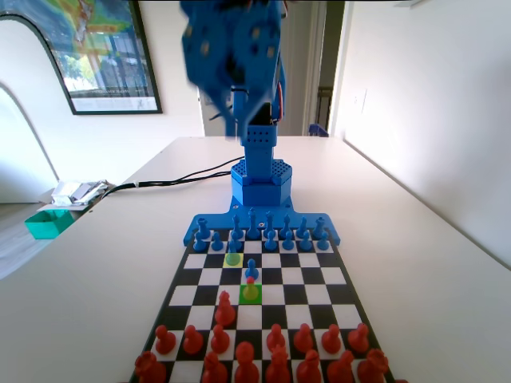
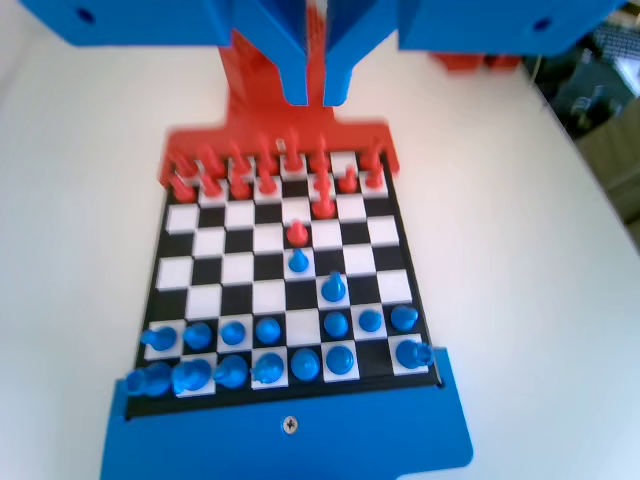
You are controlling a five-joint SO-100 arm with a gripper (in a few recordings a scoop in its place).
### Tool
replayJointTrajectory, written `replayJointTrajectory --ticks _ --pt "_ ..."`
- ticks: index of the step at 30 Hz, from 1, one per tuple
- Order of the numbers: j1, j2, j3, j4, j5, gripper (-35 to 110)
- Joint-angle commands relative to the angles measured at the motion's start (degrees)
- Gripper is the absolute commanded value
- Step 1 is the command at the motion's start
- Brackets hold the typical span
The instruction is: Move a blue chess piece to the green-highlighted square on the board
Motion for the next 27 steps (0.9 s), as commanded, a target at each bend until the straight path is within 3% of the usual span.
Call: replayJointTrajectory --ticks 1,27 --pt "1.1 -3.7 -3.3 -1.6 -0.9 6" --pt "-1.3 -32.2 -3.3 -24.3 -1.4 9"
